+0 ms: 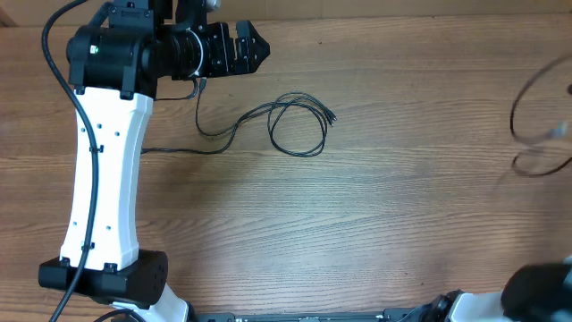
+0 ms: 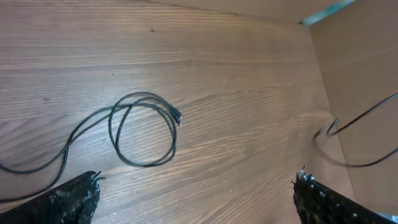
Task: Untangle cables
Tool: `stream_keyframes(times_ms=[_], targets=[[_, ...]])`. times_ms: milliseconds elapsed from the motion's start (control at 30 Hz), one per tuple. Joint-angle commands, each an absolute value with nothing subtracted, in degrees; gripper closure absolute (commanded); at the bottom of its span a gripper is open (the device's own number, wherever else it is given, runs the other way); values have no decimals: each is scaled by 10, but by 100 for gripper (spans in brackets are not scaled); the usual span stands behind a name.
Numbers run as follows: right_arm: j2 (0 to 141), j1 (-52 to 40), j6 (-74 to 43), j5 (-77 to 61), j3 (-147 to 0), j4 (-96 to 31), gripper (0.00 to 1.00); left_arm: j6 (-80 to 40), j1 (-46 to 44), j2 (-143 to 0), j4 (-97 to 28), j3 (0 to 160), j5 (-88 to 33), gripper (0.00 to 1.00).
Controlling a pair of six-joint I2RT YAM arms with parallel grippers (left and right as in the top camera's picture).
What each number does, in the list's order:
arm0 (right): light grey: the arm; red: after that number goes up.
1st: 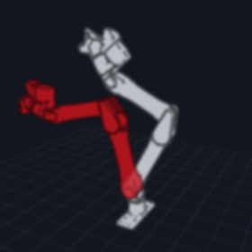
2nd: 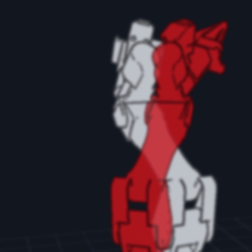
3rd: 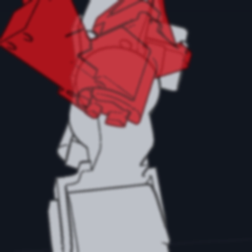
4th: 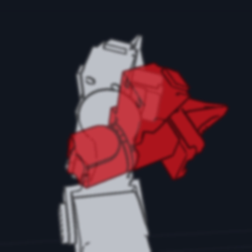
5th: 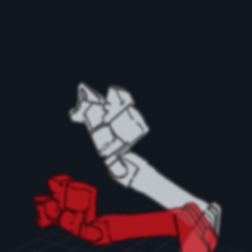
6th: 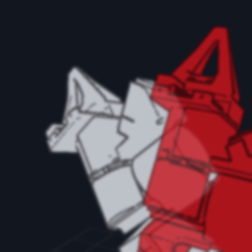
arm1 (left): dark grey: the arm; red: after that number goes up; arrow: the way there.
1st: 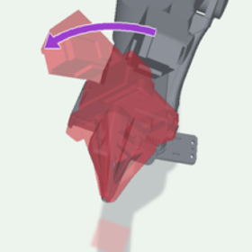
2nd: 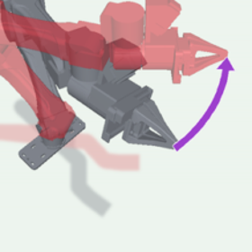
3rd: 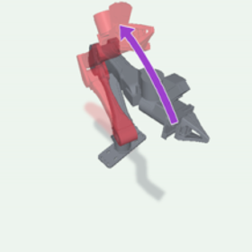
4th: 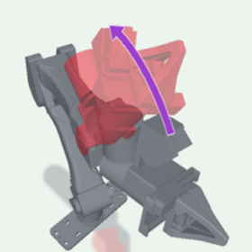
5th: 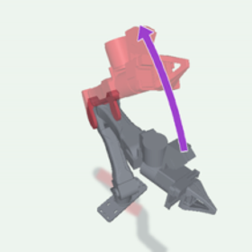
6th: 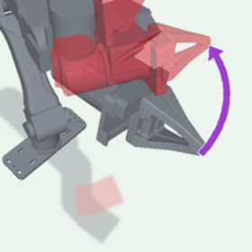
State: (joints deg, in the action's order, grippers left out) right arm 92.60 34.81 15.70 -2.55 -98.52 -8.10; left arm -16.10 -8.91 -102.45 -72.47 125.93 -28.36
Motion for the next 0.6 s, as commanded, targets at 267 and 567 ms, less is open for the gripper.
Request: stream_keyframes(times_ms=[267,567], targets=[[1039,472,277,19,-986,6,96,-159,-90,-1032,-725,1257,-263,0],[1039,591,320,-8,-987,12,96,-159,-90,-1032,-717,1257,-203,0]])
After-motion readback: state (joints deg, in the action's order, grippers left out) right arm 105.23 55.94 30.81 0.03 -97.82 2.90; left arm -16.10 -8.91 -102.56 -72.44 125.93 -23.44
